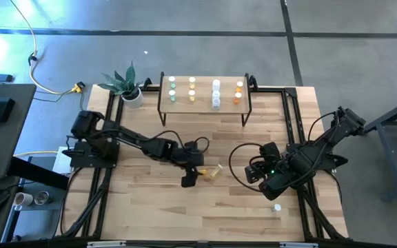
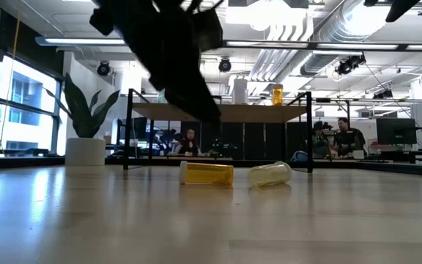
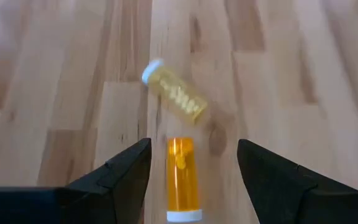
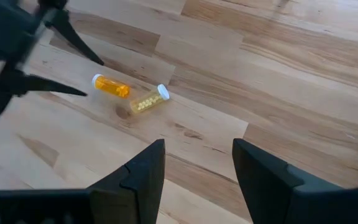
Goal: Pick and place medicine bottles onto shelf by color
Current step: Put the orange pill bottle aligned with the other orange pill bottle on the shelf
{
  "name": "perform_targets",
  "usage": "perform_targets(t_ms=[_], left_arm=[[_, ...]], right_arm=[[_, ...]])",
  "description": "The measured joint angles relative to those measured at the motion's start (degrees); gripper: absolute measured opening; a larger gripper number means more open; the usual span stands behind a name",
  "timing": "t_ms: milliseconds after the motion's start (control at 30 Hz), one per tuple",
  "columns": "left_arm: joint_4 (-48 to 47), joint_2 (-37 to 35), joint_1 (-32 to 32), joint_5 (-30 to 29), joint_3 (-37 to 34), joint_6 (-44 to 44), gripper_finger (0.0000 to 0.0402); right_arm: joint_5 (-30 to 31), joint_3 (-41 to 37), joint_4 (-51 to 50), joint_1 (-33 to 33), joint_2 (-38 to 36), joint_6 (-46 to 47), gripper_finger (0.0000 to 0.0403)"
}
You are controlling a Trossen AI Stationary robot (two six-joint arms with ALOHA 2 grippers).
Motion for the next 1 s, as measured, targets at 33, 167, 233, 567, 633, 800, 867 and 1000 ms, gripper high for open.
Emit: perform_targets(t_ms=[33,167,233,567,633,800,867,1000], left_arm=[[0.1,0.8,0.0,-0.1,0.0,0.0,0.0229],[0.8,3.3,0.0,-0.2,0.0,0.0,0.0229],[0.7,4.5,0.0,-0.2,0.0,0.0,0.0229],[0.6,5.6,0.0,-0.2,0.0,1.8,0.0229],[0.5,5.6,0.0,-0.8,0.0,2.9,0.0229],[-0.6,5.6,0.3,-1.9,0.0,4.5,0.0229],[-0.6,5.6,0.5,-1.3,0.0,4.5,0.0229],[-0.8,5.7,0.6,-0.4,0.0,4.5,0.0223]], right_arm=[[0.2,0.0,0.0,0.0,0.0,0.0,0.0179],[1.7,0.0,0.4,0.0,0.0,0.2,0.0179],[2.5,0.0,0.7,0.0,0.0,0.1,0.0179],[2.9,0.0,1.0,0.0,0.0,0.2,0.0179],[2.9,0.0,1.3,0.0,0.0,0.2,0.0179],[2.9,0.0,1.4,0.0,0.2,0.2,0.0179],[2.9,0.0,1.5,-0.1,0.8,0.2,0.0179],[2.7,0.0,1.5,-0.7,2.7,0.2,0.0179]])
